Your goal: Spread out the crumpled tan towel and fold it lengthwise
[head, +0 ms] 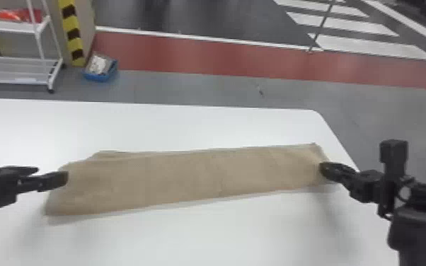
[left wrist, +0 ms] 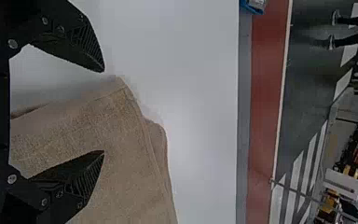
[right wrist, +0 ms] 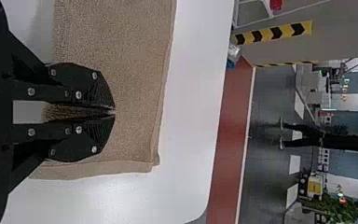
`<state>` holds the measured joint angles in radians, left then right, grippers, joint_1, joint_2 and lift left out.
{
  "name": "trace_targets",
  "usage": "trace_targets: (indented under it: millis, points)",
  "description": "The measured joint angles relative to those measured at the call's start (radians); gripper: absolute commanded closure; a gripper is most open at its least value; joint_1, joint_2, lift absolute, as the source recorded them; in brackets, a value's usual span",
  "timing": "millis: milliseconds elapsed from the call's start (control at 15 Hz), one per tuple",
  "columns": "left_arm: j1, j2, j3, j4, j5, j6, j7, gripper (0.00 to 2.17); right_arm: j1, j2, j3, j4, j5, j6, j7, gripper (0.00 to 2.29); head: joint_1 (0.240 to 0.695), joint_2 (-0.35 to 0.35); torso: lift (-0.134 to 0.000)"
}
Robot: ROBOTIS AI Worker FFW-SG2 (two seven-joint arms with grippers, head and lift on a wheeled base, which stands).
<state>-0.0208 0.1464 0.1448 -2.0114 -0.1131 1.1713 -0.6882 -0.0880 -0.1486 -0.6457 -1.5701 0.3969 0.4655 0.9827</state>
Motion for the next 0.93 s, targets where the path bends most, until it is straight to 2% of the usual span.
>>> trace_targets:
  millis: [267,467,933]
  points:
    - [-0.065,-0.021,-0.053,0.073,-0.01,-0.017,0.051,0.39,0.073,0.018,-0.04,-0.109,-0.054,0.02,0.015,0.6,0.695,-0.277,-0.124]
    - [-0.112,-0.025,-0.073,0.16,-0.025,-0.06,0.087,0.39,0.097,0.02,-0.077,-0.129,-0.081,0.022,0.026,0.6,0.695,-0.287,-0.124]
    - [-0.188,-0.03,-0.132,0.309,-0.073,-0.132,0.061,0.4,0.118,0.018,-0.122,-0.131,-0.11,0.022,0.041,0.6,0.695,-0.318,-0.124]
